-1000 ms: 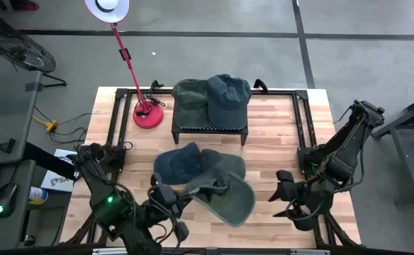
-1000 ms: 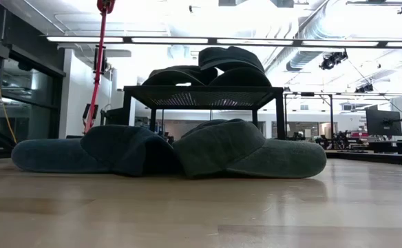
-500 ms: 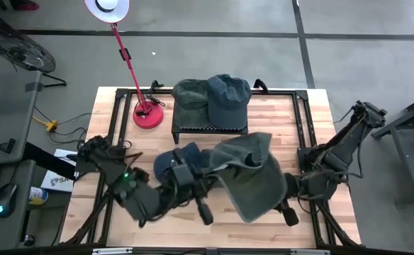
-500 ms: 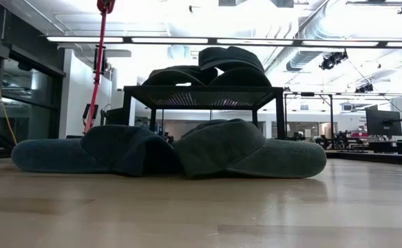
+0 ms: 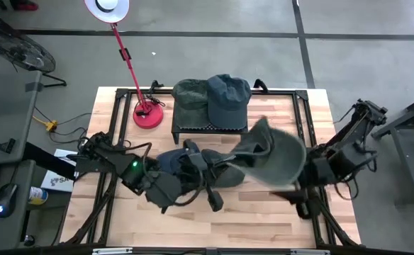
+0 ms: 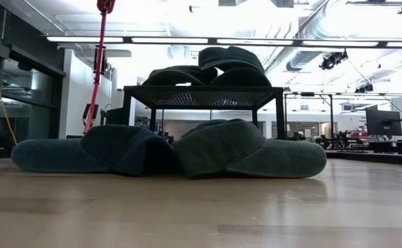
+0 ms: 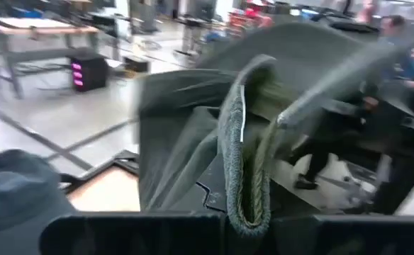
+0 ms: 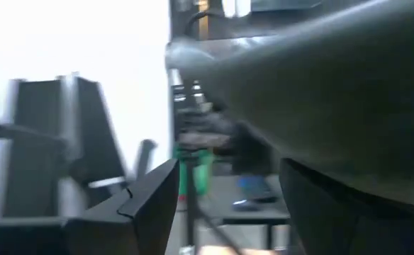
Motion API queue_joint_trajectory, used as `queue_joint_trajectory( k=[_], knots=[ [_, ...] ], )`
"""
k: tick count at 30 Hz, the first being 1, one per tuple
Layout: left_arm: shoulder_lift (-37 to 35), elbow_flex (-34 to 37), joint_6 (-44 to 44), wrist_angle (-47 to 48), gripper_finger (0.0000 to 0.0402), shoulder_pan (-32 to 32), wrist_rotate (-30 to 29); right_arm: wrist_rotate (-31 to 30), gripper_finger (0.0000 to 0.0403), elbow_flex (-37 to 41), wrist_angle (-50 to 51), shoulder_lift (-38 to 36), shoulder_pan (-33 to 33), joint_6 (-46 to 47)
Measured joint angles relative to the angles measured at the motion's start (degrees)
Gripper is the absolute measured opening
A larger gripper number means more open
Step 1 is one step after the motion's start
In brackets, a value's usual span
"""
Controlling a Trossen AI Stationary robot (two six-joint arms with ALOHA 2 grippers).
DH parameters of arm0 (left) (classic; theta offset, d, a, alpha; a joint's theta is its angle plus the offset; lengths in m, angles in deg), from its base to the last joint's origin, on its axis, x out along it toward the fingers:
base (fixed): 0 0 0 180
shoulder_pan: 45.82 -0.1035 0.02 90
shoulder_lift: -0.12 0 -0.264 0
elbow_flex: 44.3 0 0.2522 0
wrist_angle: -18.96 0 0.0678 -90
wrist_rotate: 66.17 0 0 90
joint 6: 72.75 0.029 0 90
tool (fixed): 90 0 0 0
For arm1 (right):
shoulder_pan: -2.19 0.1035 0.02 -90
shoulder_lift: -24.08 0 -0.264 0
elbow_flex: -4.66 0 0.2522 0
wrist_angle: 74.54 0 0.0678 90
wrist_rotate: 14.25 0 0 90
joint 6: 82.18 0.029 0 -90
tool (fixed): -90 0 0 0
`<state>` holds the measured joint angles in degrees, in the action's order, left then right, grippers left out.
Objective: Pick & Place hat
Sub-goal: Stack the bottom gray cap on top of the other gray cap on the shelf
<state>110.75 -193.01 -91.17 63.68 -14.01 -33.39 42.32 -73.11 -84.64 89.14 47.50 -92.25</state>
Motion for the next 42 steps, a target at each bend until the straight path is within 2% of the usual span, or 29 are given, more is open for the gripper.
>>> queue_joint_trajectory(
  k=[3, 8, 13, 16, 20, 26, 32, 37, 42],
  knots=[
    [0.5, 0.0, -0.1, -2.3, 0.0000, -1.4, 4.8, -3.8, 0.0236, 0.0, 0.0, -1.4, -1.3, -3.1],
    [1.6, 0.0, -0.7, -5.8, 0.0000, -4.7, 16.6, -3.7, 0.0236, 0.0, -0.6, -2.6, -5.2, -5.4],
    [3.3, 0.0, -0.3, -10.5, 0.0000, -7.2, 22.5, -3.6, 0.0236, 0.0, -0.7, -4.1, -8.6, -4.1],
    [3.3, 0.1, 0.2, -12.3, 0.0000, -7.9, 23.5, -3.3, 0.0236, 0.0, -0.4, -4.6, -9.3, -4.0],
    [3.2, 0.1, 1.2, -13.4, 0.0000, -8.2, 21.8, -3.4, 0.0236, 0.0, 0.5, -6.4, -8.4, -4.0],
    [3.2, 0.0, 3.2, -15.3, 0.0000, -8.2, 14.4, -7.5, 0.0236, 0.0, 3.8, -8.5, -3.6, -5.3],
    [3.1, 0.0, 5.0, -19.8, 0.0000, -8.2, 5.5, -16.8, 0.0236, 0.0, 10.8, -8.6, 1.8, -5.5],
    [3.1, 0.0, 8.5, -23.5, 0.0000, -8.7, -2.5, -22.3, 0.0236, 0.0, 11.2, -7.3, 4.8, -8.1],
    [3.1, 0.0, 10.7, -26.4, 0.0000, -10.1, -3.2, -28.6, 0.0236, 0.0, 11.2, -4.9, 6.2, -11.1]
  ],
)
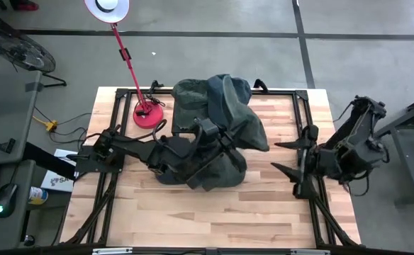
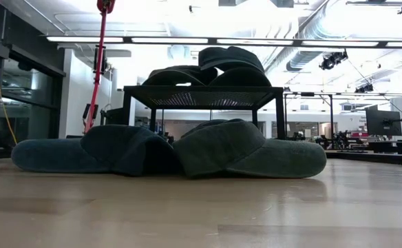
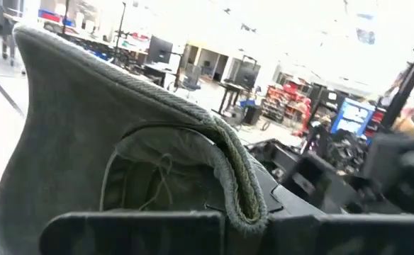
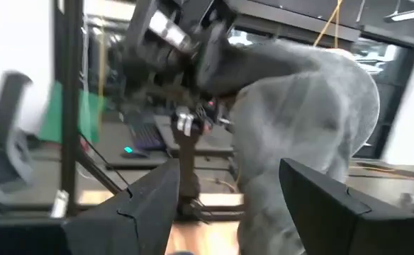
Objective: Pick & Place hat
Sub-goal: Stack the bottom gray cap on top of the other gray cap on the shelf
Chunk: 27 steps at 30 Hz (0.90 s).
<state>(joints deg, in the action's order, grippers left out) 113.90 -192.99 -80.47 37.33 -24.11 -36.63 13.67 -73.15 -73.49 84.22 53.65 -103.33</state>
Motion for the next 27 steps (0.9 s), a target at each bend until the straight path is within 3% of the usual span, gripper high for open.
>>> queue_joint_trajectory(
  k=[4, 11, 16, 22, 27],
  knots=[
    [0.0, 0.0, 0.0, -0.4, 0.0000, -1.5, 0.0, -3.4, 0.0236, 0.0, 0.0, 2.4, -0.1, -1.0],
    [0.0, 0.0, 2.3, -0.6, 0.0000, -3.1, -0.5, -16.2, 0.0236, 0.0, -6.2, 5.1, 0.8, 4.8],
    [0.0, 0.0, 6.1, -0.6, 0.0000, -3.0, -0.6, -15.1, 0.0236, 0.0, -9.9, 4.8, 1.2, 22.2],
    [0.0, 0.0, 12.0, -2.7, 0.0000, -3.0, 0.2, -7.4, 0.0236, 0.0, -9.5, 4.9, -0.8, 48.1],
    [0.0, 0.0, 19.8, -7.7, 0.0000, -2.6, 1.2, -7.9, 0.0236, 0.0, -10.0, 6.5, -3.1, 64.9]
  ],
)
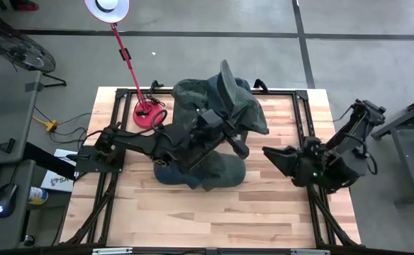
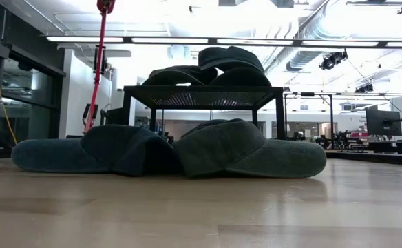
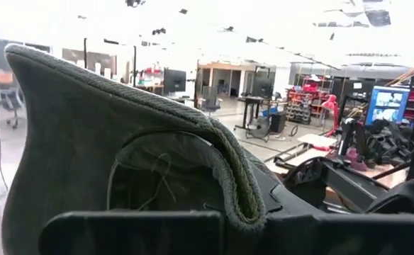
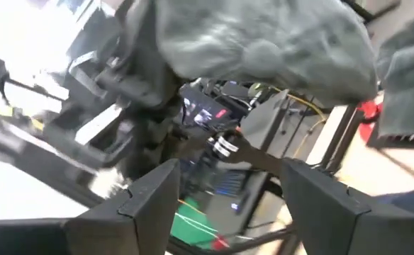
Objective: Pick & Place hat
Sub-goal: Stack the bottom gray cap on top of the other gray cap on the shelf
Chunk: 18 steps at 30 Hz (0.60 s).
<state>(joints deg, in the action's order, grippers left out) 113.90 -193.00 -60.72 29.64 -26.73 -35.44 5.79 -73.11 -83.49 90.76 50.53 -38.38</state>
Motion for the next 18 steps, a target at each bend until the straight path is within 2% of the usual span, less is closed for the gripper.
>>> queue_joint_trajectory(
  k=[5, 8, 13, 18],
  knots=[
    [0.0, 0.0, 6.0, -3.7, 0.0000, 0.6, 1.2, 0.3, 0.0236, 0.0, -7.1, 2.5, -2.5, 3.4],
    [0.0, 0.0, 7.5, -4.3, 0.0000, 0.9, 1.2, 2.4, 0.0236, 0.0, -14.6, 3.6, -4.4, -1.1],
    [0.0, 0.0, 8.1, -4.5, 0.0000, 1.2, 1.2, 10.7, 0.0236, 0.0, -27.2, 5.0, -7.2, -9.5],
    [0.0, 0.0, 8.1, -4.5, 0.0000, 1.2, 1.4, 10.1, 0.0236, 0.0, -30.3, 5.5, -8.3, -12.2]
  ],
)
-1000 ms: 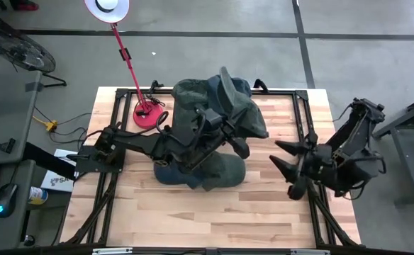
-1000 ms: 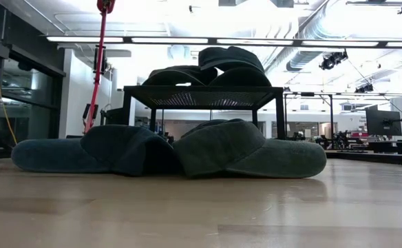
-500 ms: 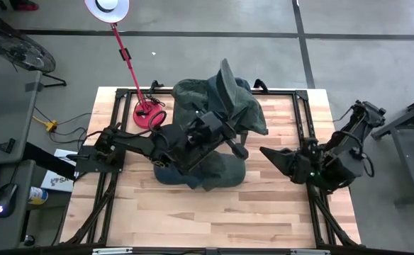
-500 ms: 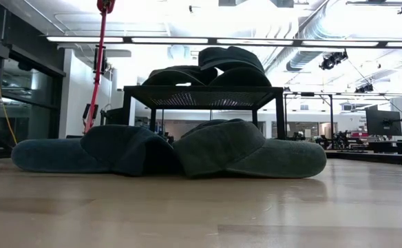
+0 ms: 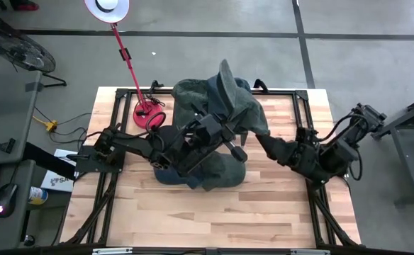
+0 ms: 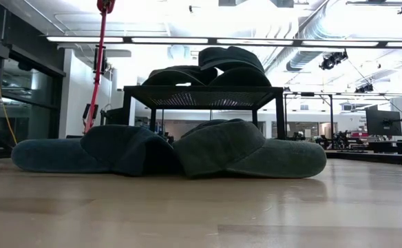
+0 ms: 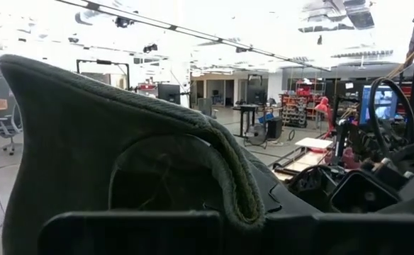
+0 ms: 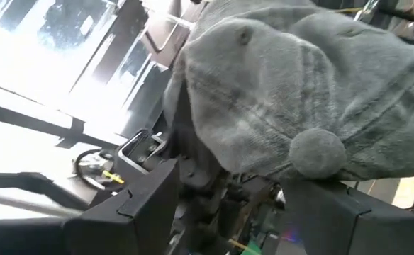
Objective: Pick & Place hat
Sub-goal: Stack the bottom gray cap on top of the other gray cap on the shelf
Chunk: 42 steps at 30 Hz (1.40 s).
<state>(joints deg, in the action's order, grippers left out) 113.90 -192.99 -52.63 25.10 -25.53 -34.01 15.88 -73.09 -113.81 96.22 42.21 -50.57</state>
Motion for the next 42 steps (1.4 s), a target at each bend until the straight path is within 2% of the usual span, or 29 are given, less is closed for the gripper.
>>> queue_joint_trajectory(
  k=[10, 13, 19, 27, 29, 38, 42],
  knots=[
    [0.0, 0.0, 0.0, 0.0, 0.0000, 0.0, 0.5, 0.2, 0.0235, 0.0, -4.3, 0.0, -2.7, -4.7],
    [0.0, 0.0, -0.1, 0.0, 0.0000, 0.0, 0.5, 0.1, 0.0221, 0.0, -4.7, -0.1, -3.0, -6.4],
    [0.0, 0.0, -0.5, 0.0, 0.0000, 0.0, 0.8, -2.1, 0.0146, 0.0, -4.9, -0.1, -3.0, -10.1],
    [0.0, 0.0, -1.1, 0.0, 0.0000, 0.1, 0.8, -2.1, 0.0026, 0.0, -4.9, -0.1, -3.0, -13.2],
    [0.0, 0.0, -1.1, 0.0, 0.0001, 0.4, 0.8, -1.0, 0.0008, 0.0, -4.9, -0.1, -3.0, -14.6],
    [0.0, 0.0, -1.1, 0.8, 0.0031, 0.4, 0.5, 1.3, 0.0003, 0.0, -4.9, -0.3, -2.8, -17.6],
    [0.0, 0.0, -1.1, 3.3, 0.0066, 0.5, 2.6, 1.6, 0.0003, 0.0, -4.7, -0.7, -2.7, -19.4]
  ],
)
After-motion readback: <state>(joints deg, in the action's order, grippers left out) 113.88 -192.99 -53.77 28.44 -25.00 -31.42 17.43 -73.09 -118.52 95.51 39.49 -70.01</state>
